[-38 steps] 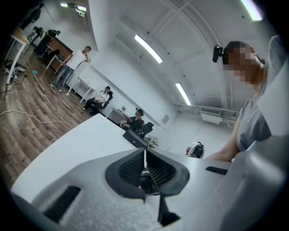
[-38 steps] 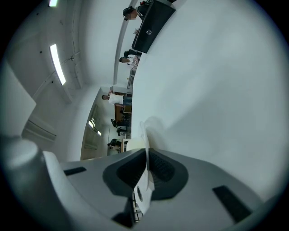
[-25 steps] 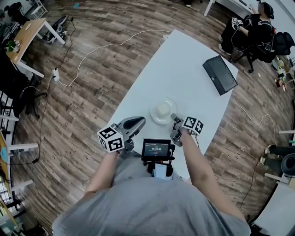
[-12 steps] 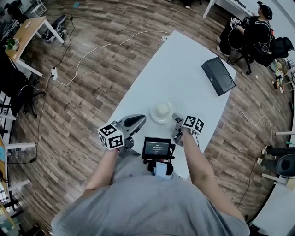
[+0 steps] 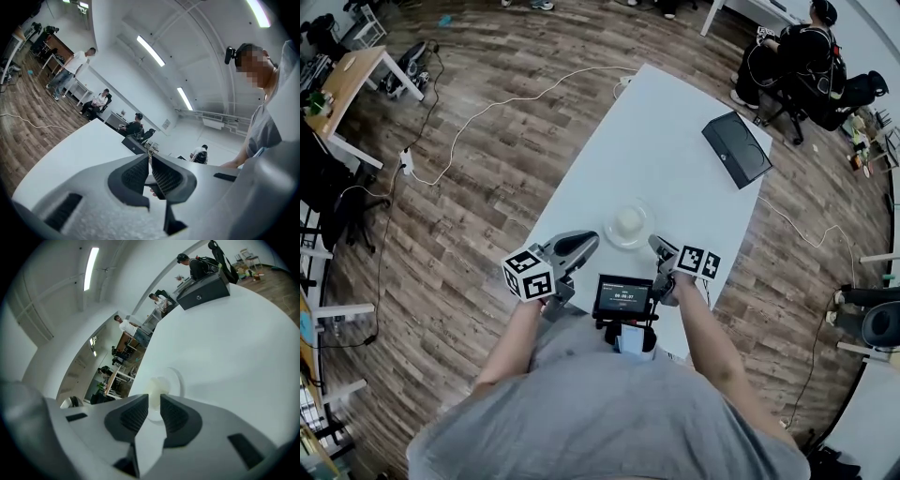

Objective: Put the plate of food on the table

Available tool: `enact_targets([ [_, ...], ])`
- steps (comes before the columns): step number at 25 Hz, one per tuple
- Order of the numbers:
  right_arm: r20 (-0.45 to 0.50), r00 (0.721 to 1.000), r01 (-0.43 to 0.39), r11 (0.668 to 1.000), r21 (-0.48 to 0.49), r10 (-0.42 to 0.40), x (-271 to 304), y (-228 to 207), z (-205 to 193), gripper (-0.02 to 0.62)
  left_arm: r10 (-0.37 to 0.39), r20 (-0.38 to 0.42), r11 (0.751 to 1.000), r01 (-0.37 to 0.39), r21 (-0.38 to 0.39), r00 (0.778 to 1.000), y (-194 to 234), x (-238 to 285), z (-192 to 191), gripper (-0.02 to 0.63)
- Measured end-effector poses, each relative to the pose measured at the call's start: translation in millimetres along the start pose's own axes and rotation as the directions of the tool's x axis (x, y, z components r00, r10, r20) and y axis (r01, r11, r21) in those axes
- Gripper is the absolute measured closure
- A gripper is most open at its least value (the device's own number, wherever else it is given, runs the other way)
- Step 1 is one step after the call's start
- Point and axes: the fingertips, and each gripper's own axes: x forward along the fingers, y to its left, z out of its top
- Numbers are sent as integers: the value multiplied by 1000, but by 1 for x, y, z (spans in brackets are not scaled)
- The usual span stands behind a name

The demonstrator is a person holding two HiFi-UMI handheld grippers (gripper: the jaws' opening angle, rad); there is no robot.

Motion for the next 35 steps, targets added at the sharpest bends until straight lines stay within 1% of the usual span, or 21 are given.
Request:
enact_targets([
  [4, 23, 1000, -10, 999, -44, 11, -17, 10, -1, 540, -18, -9, 1000, 18, 4, 1000, -2, 1, 2, 583],
  [8, 58, 997, -35, 994, -102, 41, -31, 23, -1, 540, -35, -19, 999, 35, 5, 999, 0, 3, 4, 583],
  [11, 79, 994, -62, 981, -185, 78, -47, 35, -5, 541, -39, -27, 999, 39, -2, 999, -1, 3, 1, 583],
  [14, 114, 984, -92, 945, -313, 133, -62, 55, -3, 541, -47, -28, 999, 47, 0, 998, 0, 4, 2, 583],
  [17, 146, 973, -101, 897, -431, 180, -77, 73, -1, 541, -58, -30, 998, 58, 3, 998, -2, 4, 4, 583],
  [21, 197, 948, -110, 835, -539, 251, -95, 91, 3, 541, -78, -47, 997, 78, -1, 996, -5, 6, -1, 583],
  [24, 222, 935, -80, 776, -625, 276, -105, 103, 0, 541, -111, -59, 994, 109, -24, 992, -10, 6, -5, 583],
  [26, 225, 934, -57, 739, -672, 276, -110, 106, -4, 541, -136, -62, 990, 133, -51, 989, -15, 6, -7, 583],
  [28, 224, 937, -33, 709, -705, 267, -113, 105, -7, 541, -149, -70, 987, 145, -63, 986, -17, 8, -10, 583],
  [29, 224, 940, -21, 700, -714, 257, -113, 103, -8, 541, -152, -77, 987, 148, -59, 985, -17, 9, -11, 583],
  [31, 223, 945, -5, 694, -720, 238, -113, 98, -9, 541, -156, -95, 987, 153, -37, 983, -19, 11, -13, 583],
  [35, 228, 949, 9, 705, -710, 217, -112, 89, -12, 541, -153, -131, 988, 156, 7, 979, -23, 15, -19, 583],
])
